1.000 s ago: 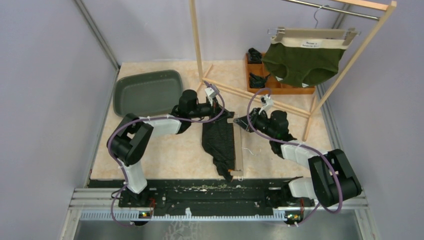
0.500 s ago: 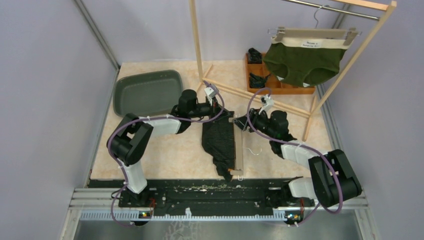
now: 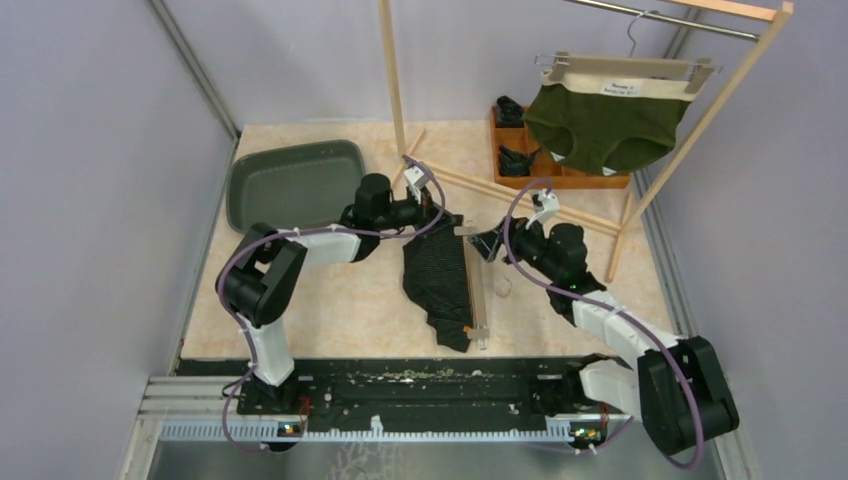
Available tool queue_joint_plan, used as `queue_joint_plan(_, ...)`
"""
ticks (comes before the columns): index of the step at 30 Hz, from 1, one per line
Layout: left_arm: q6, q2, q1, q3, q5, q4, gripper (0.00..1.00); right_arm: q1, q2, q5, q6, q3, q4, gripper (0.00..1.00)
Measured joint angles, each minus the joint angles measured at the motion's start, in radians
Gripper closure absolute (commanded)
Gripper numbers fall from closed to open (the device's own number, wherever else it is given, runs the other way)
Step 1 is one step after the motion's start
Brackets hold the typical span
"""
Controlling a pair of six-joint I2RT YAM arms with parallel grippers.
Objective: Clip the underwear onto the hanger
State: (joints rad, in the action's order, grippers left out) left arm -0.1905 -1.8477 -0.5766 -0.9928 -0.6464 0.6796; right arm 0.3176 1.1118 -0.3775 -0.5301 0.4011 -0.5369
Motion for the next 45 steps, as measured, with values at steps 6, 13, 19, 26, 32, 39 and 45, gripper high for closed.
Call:
queue_joint_plan(6,0.0,-0.058,0.049,-0.052,0.031,-0.039,0.77,0.0,-0.069,0.003,0.015,-0.027,0.093,0.13)
queue_joint_plan(13,0.003,-0.08,0.091,-0.161,0.204,-0.168,0.12,0.0,-0.144,0.003,0.013,-0.105,0.174,0.13)
queue_joint_plan(19,-0.005,-0.035,0.092,-0.218,0.336,-0.307,0.13,0.0,-0.164,0.009,0.013,-0.113,0.216,0.15)
queue_joint_plan(26,-0.093,-0.039,0.006,-0.441,0.502,-0.64,0.13,0.0,-0.214,0.035,-0.001,-0.153,0.273,0.12)
queue_joint_plan(32,-0.268,-0.095,-0.112,-0.531,0.566,-0.862,0.0,0.0,-0.415,0.153,-0.043,-0.179,0.41,0.09)
queue_joint_plan(39,-0.455,-0.148,-0.166,-0.518,0.565,-0.975,0.0,0.0,-0.628,0.267,-0.049,-0.178,0.575,0.08)
queue_joint_plan(45,-0.544,-0.181,-0.236,-0.518,0.566,-1.003,0.09,0.0,-0.687,0.29,-0.049,-0.178,0.668,0.08)
